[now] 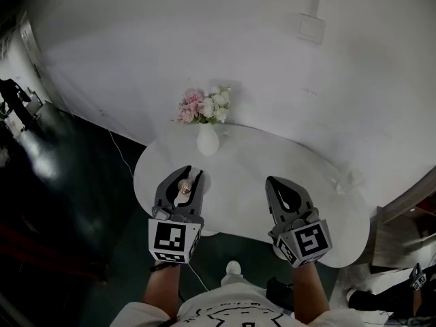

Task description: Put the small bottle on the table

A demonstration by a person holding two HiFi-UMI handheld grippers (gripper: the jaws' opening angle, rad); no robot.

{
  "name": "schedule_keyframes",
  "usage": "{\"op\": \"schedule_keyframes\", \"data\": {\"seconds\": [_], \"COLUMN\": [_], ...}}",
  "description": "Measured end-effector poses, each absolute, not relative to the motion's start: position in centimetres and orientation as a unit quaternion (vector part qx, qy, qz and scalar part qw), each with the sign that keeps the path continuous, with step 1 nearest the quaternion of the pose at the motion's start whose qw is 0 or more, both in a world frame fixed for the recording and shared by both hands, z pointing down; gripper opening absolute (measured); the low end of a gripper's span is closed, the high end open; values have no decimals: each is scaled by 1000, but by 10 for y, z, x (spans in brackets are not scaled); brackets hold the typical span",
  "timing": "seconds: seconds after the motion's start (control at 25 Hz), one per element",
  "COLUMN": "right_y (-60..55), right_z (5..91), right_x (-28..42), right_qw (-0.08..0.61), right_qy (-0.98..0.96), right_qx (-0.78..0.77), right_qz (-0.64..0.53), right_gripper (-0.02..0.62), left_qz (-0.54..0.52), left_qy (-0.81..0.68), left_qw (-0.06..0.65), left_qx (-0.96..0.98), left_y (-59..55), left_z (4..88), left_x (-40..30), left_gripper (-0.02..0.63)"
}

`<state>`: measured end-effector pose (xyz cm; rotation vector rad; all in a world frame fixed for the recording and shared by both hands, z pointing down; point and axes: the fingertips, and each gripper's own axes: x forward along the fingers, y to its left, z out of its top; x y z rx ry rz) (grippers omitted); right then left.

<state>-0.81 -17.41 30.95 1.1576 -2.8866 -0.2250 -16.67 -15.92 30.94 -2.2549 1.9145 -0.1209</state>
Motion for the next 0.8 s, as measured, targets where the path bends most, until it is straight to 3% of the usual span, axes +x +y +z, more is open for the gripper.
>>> {"op": "schedule_keyframes", "data": {"seconds": [0.8], "right_y": [-299], "right_z": [360], "right_x": [3], "right_qw": [25], "right_qy": [-922], "right_qx": [387], "right_qz": [-8], "right_gripper": [0], "left_qz": [-77], "left_qy": [619], "left_qw": [61], "left_qx": [-779], "left_y": [-301], "left_z": [350], "left_x": [-146], "left_gripper": [101]}}
